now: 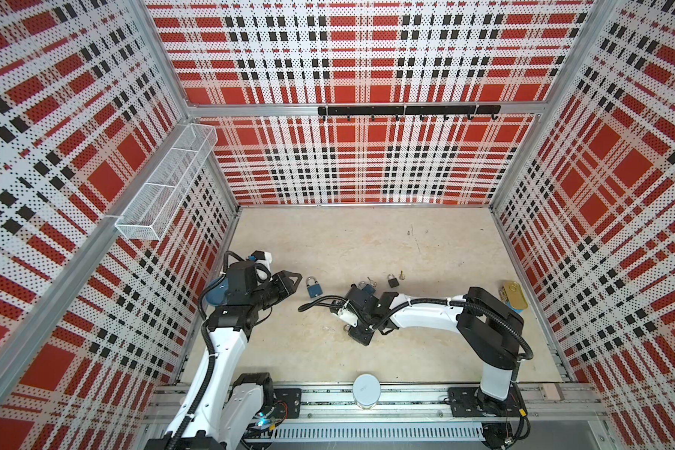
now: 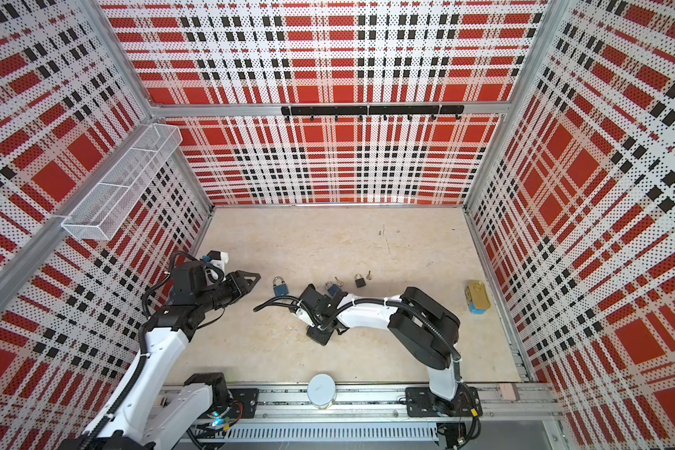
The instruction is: Lock with the key
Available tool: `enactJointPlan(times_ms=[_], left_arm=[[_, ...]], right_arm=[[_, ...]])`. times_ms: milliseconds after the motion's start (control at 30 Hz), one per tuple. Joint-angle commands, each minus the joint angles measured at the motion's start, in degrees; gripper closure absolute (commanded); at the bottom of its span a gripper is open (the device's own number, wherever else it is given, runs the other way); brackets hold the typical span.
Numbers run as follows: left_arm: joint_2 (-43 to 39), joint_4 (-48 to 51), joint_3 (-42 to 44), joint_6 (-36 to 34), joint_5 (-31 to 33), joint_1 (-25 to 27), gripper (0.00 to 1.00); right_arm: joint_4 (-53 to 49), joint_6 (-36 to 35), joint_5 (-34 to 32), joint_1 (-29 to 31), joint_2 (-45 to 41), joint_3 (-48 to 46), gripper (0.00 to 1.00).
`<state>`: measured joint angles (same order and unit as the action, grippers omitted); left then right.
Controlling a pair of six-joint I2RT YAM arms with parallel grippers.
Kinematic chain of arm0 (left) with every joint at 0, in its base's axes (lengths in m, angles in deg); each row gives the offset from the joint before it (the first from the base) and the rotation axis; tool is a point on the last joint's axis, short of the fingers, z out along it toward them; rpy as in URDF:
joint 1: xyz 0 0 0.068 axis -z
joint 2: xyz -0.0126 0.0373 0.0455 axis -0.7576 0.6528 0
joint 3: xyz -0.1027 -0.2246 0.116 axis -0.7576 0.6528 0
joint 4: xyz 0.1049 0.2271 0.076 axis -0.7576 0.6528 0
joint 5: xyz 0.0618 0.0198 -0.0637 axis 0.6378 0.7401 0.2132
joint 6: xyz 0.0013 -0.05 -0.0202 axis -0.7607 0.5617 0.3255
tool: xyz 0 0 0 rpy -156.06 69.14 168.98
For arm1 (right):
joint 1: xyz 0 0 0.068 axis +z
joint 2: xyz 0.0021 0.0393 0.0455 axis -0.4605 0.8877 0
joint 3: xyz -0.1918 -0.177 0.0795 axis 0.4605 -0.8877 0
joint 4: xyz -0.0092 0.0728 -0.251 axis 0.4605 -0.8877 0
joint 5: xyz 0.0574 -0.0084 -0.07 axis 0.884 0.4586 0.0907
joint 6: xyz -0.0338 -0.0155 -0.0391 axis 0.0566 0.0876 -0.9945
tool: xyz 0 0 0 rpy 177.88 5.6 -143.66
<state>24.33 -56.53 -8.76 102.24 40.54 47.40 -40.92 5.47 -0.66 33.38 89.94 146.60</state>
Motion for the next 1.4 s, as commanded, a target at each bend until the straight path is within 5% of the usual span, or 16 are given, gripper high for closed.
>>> enactJointPlan(times_ms=[0, 500, 1033, 1367], left_arm=[[-1.0, -0.6, -0.5, -0.1, 0.0, -0.4, 0.57], [3.9, 2.2, -3.1, -3.8, 5.3, 10.5, 0.66], [13.0, -7.0, -1.9, 0.6, -7.3, 22.4, 0.63], [16.0, -13.0, -0.3, 3.3, -11.9, 22.9, 0.64]], right_arm=[[-3.4, 0.2, 0.2, 0.4, -2.3, 1.2, 0.77], [-9.5, 0.0, 3.8, -3.1, -12.7, 7.9, 0.80], [-10.3, -0.5, 4.5, -5.0, -15.3, 10.4, 0.80], [-10.3, -0.9, 4.7, -5.5, -15.8, 10.8, 0.80]])
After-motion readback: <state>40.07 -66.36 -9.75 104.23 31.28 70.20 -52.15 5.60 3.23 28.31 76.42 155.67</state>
